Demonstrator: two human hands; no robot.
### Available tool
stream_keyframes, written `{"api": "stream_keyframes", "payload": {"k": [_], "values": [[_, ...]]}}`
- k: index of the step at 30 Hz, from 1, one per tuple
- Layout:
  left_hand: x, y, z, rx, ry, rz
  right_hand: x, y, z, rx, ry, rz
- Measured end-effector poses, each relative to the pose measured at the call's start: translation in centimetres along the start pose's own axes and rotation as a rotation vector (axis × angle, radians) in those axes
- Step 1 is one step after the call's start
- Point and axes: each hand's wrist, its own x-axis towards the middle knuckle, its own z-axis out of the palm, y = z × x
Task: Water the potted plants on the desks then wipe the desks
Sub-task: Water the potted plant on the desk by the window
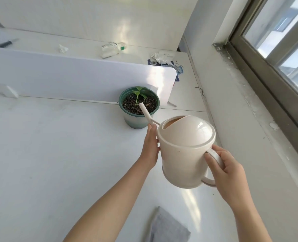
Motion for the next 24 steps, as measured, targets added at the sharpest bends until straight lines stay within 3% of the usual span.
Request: {"api": "stream_keyframes", "payload": {"k": [13, 24], "values": [[1.3, 0.9, 2.5, -0.072, -0.076, -0.054, 1.9, -0.9, -1.5, -0.089, 0.132, -0.039], [1.7, 1.5, 1.3, -0.055, -0.113, -0.056, 2.0, -0.2, -0.5, -0.17, 0.12, -0.094]]}}
